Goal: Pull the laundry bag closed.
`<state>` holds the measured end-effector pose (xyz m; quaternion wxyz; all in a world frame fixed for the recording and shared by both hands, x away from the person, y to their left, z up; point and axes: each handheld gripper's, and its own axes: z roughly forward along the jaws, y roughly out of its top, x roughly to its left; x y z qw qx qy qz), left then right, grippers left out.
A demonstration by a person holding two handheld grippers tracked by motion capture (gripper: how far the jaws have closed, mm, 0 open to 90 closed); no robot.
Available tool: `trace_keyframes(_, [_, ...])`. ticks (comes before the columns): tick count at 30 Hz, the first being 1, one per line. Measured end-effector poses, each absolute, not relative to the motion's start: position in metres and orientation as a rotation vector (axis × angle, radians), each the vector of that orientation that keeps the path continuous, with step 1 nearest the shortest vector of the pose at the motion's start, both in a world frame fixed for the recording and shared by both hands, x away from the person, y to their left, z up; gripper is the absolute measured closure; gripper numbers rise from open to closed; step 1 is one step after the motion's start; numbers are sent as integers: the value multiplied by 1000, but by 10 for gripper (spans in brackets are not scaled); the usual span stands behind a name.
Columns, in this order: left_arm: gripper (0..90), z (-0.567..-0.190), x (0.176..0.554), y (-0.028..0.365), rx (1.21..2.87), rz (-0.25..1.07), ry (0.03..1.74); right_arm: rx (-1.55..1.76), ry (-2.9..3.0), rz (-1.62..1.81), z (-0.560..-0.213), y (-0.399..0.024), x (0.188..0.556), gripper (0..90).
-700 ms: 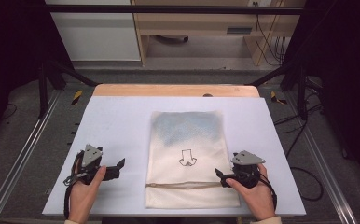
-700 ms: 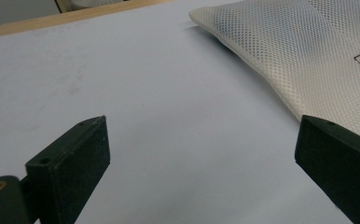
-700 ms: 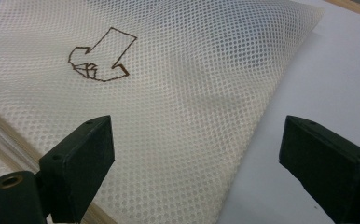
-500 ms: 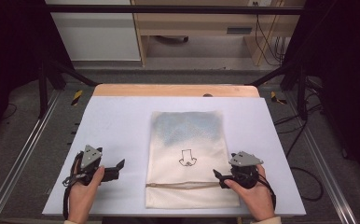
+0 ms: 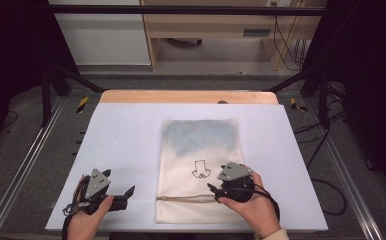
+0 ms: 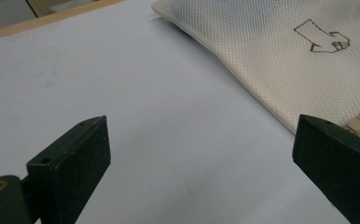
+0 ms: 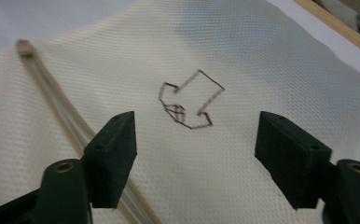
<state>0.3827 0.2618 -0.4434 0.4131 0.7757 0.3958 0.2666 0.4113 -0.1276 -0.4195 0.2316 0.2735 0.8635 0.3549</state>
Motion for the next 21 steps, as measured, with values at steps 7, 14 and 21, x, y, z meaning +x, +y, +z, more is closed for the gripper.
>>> trace_keyframes(7, [55, -444, 389, 268, 1952, 721, 1025, 587, 2529, 931, -406, -87, 415, 427])
trace_keyframes(14, [49, -446, 396, 275, 1908, 717, 1066, 440, 2640, 849, -398, -54, 419, 479])
trace_keyframes(21, [49, -445, 397, 275, 1899, 702, 1069, 361, 2700, 797, -398, -36, 421, 547])
